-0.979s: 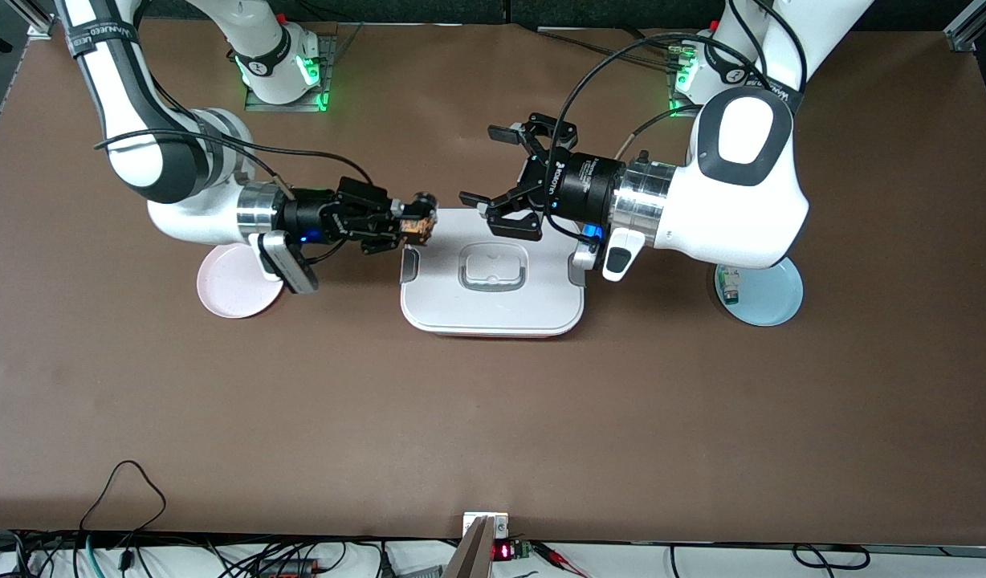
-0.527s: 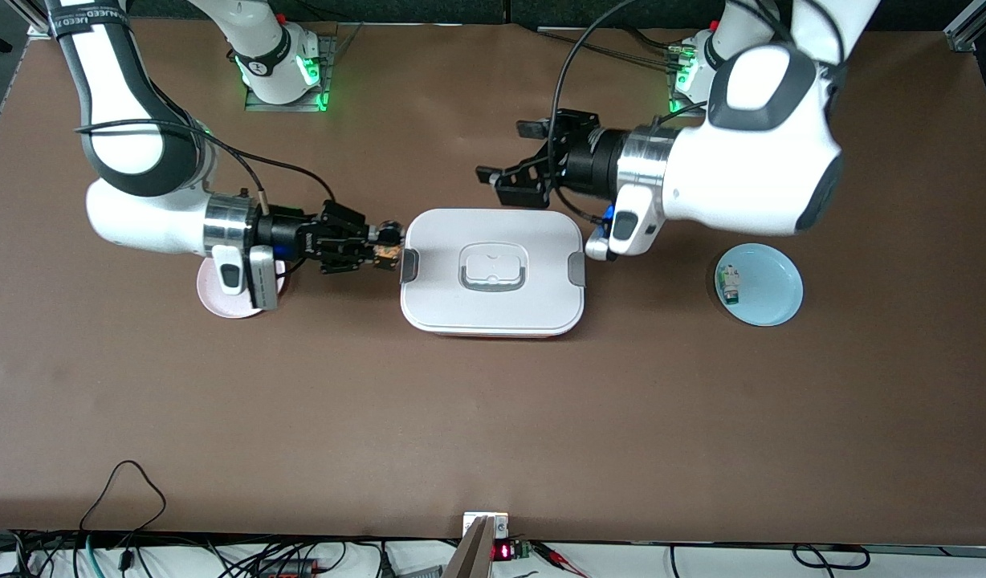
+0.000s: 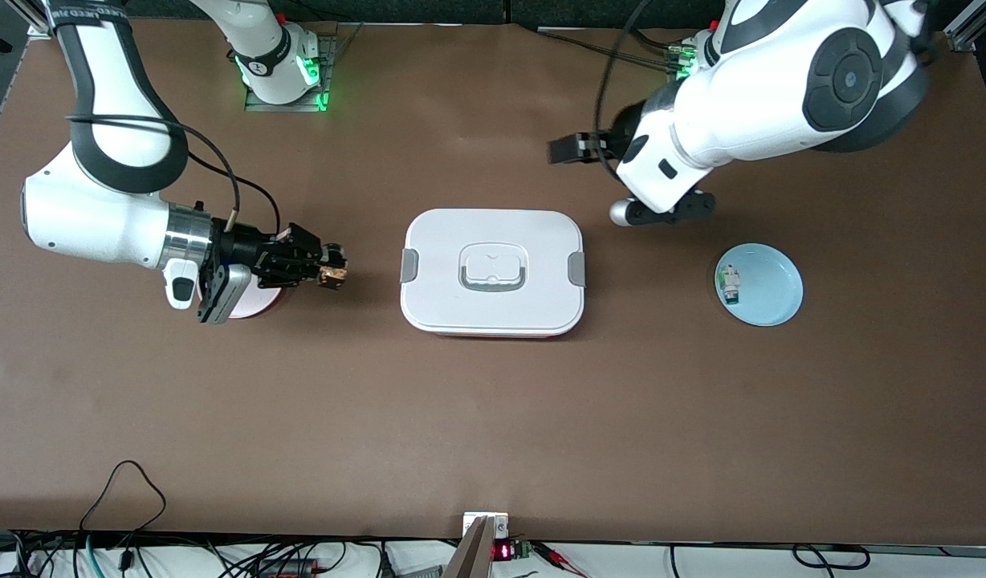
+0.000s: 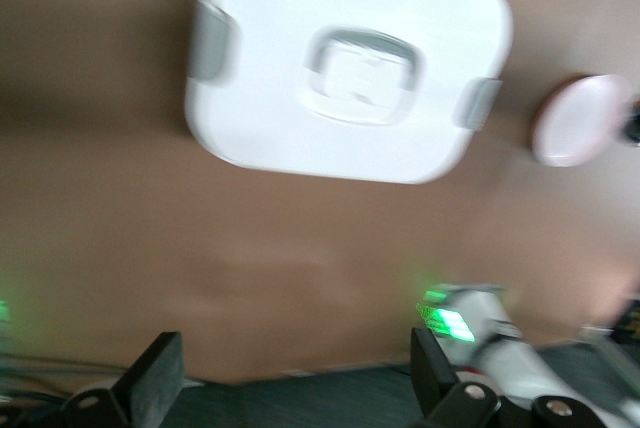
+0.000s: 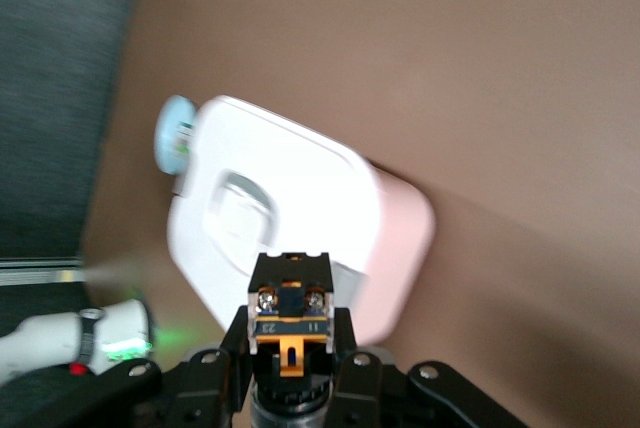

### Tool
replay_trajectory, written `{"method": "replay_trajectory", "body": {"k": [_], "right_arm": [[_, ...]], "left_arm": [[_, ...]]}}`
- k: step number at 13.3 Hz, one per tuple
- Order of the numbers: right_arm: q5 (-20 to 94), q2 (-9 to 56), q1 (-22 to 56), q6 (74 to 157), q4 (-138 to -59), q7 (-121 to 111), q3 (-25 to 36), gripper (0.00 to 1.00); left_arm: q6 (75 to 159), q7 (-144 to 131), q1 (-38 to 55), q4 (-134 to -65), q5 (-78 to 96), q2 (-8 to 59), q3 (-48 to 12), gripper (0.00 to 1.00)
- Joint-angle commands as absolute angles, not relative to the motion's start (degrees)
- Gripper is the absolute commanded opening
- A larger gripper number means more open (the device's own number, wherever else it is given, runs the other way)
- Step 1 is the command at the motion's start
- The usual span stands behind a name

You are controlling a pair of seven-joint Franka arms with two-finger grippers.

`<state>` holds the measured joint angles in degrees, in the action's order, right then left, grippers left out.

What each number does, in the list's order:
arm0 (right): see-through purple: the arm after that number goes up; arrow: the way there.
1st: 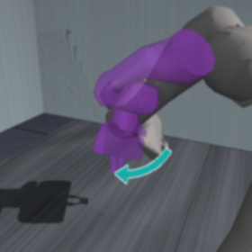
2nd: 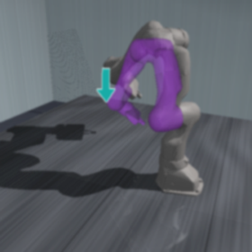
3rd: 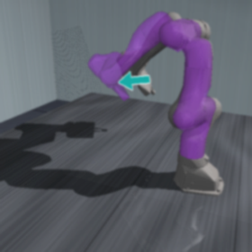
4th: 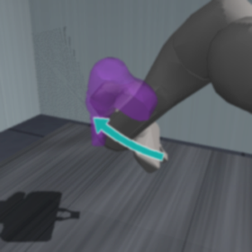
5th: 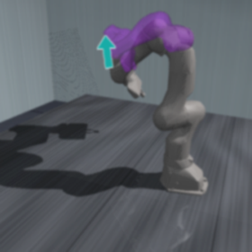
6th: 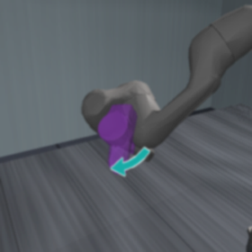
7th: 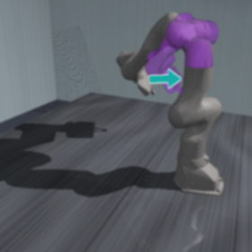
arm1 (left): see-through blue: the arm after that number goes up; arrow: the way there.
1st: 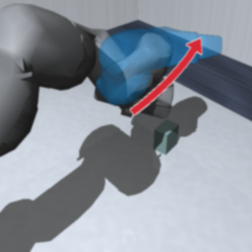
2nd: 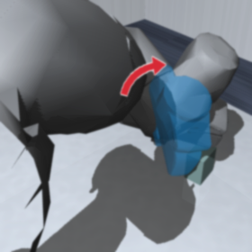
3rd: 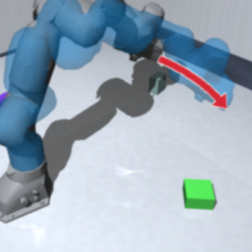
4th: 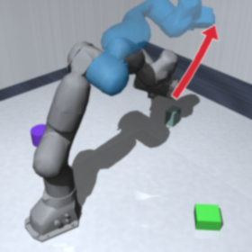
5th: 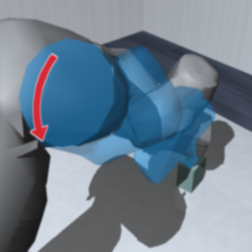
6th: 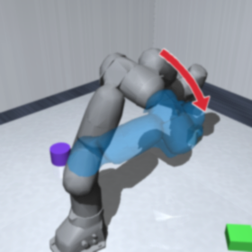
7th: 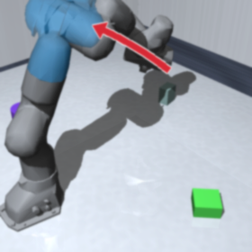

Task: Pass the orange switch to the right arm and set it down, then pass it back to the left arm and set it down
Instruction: 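Open the left gripper and withdraw while the right gripper carries the switch, then lower the switch onto the white plate and open the right gripper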

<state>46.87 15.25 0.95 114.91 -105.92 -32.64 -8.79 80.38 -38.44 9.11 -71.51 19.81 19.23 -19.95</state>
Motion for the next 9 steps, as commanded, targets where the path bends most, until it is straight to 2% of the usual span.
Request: {"method": "replay_trajectory", "body": {"k": [1,5,9], "right_arm": [[36.8,16.3,0.1,115.2,-104.2,-23.9,-9.7,0.21],[11.0,16.6,0.3,115.8,-105.0,-26.4,-9.7,0.21],[0.7,17.0,-1.5,116.1,-107.8,-41.9,-9.7,0.21]], "left_arm": [[72.5,-24.9,7.7,-67.9,7.5,18.9,-19.9,1.00],[71.6,-17.5,0.0,-68.0,5.4,17.8,-19.7,1.00],[72.2,-2.8,-7.1,-70.0,5.3,15.7,-18.6,1.00]]}}
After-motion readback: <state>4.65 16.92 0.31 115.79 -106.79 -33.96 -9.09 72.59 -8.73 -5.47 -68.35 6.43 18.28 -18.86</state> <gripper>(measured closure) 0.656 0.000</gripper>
